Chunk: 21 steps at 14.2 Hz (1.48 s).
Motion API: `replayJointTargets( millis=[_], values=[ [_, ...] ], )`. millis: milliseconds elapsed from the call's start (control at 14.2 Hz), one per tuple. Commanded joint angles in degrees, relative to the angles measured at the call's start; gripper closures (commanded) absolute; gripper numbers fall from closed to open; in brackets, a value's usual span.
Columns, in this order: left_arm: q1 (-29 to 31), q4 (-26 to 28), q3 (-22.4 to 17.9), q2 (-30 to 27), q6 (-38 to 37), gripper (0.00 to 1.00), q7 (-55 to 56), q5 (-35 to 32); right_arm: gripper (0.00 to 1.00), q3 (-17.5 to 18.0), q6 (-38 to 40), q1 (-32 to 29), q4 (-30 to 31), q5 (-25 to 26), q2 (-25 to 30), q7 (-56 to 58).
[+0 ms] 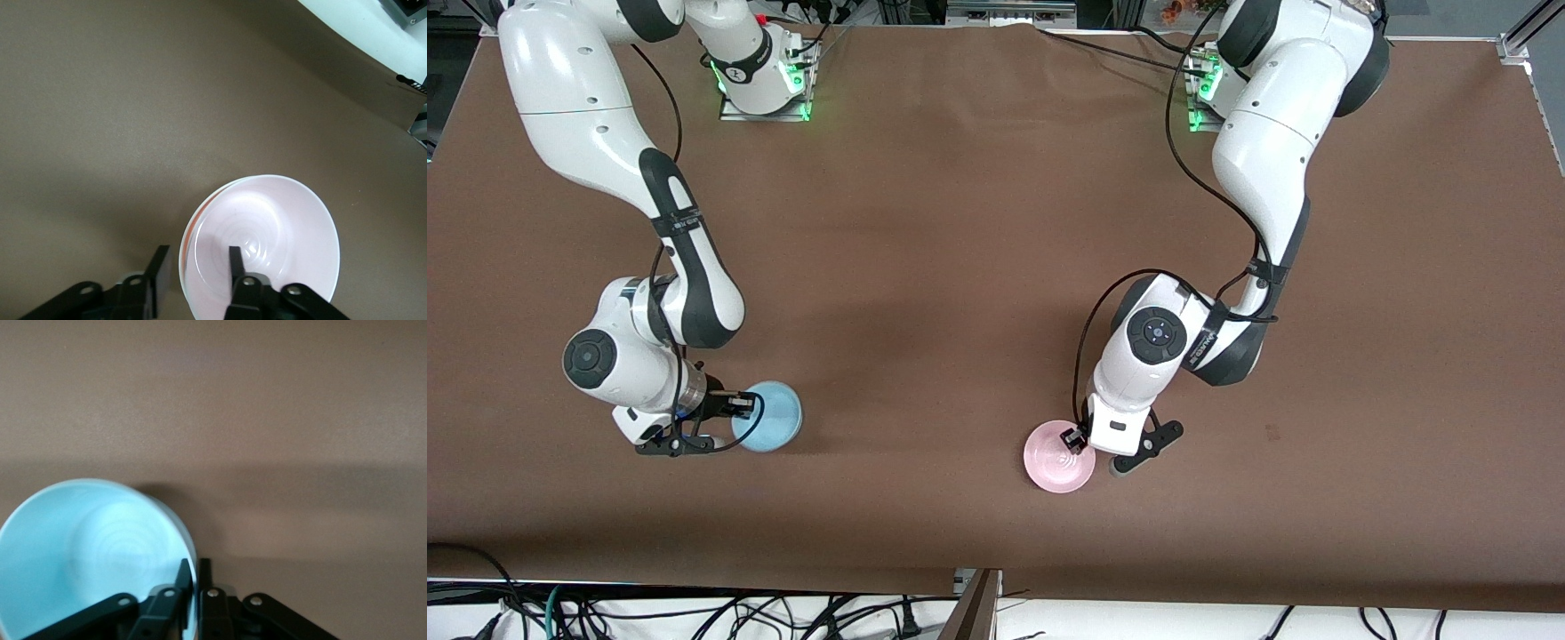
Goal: Stack pink and blue bowls on white bowl
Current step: 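Lift the blue bowl with the right gripper while the left gripper rises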
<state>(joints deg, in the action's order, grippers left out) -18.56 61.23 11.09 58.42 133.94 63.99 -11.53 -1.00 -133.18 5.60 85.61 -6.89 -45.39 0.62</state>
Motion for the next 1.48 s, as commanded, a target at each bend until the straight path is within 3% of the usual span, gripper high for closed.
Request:
replayJointTargets(
  millis=[0,70,282,563,845,1056,1408],
  values=[
    [-0.24,-1.37,-0.20,0.20,-0.70,0.90,1.04,-1.13,1.00,0.29,6.68,-0.24,-4.38,-0.84,0.39,0.43],
    [-0.24,-1.29,-0.20,0.20,-0.70,1.00,1.13,-1.13,1.00,0.29,9.22,0.11,-6.23,-0.85,0.48,-0.18],
    [-0.42,-1.29,-0.46,0.38,-0.61,1.00,1.13,-1.31,1.00,1.69,14.16,0.29,-9.67,-5.40,0.83,-4.04],
    [-0.16,-1.29,-0.20,-0.15,-1.22,1.00,0.96,-1.22,1.00,4.94,16.63,0.64,-12.92,-6.21,0.83,-12.72],
    [3.08,-1.37,0.42,-4.79,-11.49,1.00,-2.27,-1.04,1.00,8.20,16.02,2.74,-15.12,-6.12,0.74,-24.33],
    [6.42,-1.29,0.60,-9.71,-20.44,1.00,-11.66,1.06,1.00,8.29,12.44,6.78,-16.97,-6.29,0.22,-34.16],
    [16.43,-0.50,0.33,-20.70,-37.15,1.00,-36.17,5.63,1.00,8.29,-4.77,15.56,-17.32,-6.47,-2.68,-50.78]
  ],
)
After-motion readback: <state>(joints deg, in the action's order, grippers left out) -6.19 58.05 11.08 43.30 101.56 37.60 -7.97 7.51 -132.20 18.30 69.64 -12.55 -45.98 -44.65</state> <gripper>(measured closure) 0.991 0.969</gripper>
